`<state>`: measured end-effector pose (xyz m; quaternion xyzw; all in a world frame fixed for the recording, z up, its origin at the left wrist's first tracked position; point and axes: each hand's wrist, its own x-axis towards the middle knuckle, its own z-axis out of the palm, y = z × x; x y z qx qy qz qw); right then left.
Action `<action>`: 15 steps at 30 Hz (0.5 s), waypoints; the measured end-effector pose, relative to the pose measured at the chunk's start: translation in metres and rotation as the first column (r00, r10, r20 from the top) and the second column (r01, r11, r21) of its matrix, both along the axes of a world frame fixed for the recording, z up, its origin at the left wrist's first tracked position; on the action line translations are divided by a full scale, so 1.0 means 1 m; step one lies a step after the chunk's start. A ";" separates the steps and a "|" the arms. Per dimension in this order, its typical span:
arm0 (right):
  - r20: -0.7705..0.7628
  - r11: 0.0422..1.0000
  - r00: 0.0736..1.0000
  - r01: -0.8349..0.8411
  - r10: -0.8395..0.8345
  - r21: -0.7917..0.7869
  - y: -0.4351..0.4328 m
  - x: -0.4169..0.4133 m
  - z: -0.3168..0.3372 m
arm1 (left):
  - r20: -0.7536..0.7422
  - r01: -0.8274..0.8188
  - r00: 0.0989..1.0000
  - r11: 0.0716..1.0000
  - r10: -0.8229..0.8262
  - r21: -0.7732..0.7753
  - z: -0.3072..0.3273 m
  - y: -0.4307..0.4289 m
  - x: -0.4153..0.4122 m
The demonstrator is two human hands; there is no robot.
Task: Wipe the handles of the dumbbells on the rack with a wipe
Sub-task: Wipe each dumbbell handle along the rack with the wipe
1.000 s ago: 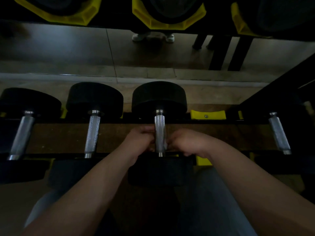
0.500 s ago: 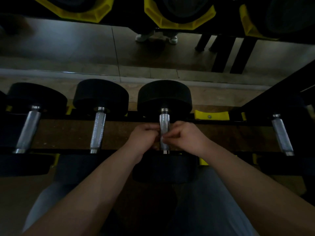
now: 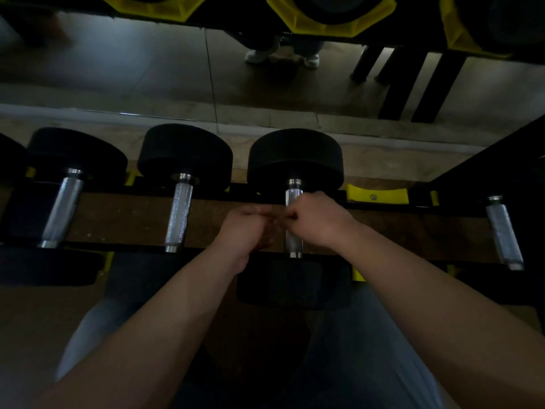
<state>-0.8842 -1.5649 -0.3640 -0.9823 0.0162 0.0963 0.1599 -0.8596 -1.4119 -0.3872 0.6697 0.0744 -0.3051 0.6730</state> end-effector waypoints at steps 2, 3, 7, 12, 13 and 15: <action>0.099 0.996 0.991 0.088 -0.089 0.012 0.000 0.003 -0.001 | 0.039 0.047 0.998 0.999 -0.048 0.019 0.000 -0.001 0.000; 0.100 0.996 0.991 0.086 -0.084 -0.010 0.001 0.002 -0.001 | 0.041 0.042 0.998 0.999 -0.043 0.019 -0.001 -0.001 0.000; -0.127 0.995 0.989 -0.087 0.082 -0.040 0.005 -0.010 -0.002 | 0.056 0.118 0.991 0.988 -0.124 0.096 -0.006 0.006 0.000; 0.090 0.975 0.983 0.143 -0.160 0.169 -0.001 -0.014 -0.009 | 0.097 0.200 0.974 0.977 -0.207 0.080 -0.004 0.007 0.002; 0.126 0.955 0.964 0.206 -0.236 0.214 -0.001 -0.014 -0.011 | 0.109 0.165 0.979 0.984 -0.172 0.066 -0.004 0.005 0.002; 0.125 0.923 0.944 0.261 -0.305 0.282 0.001 -0.016 -0.015 | 0.145 0.126 0.980 0.989 -0.136 0.072 -0.004 0.001 0.002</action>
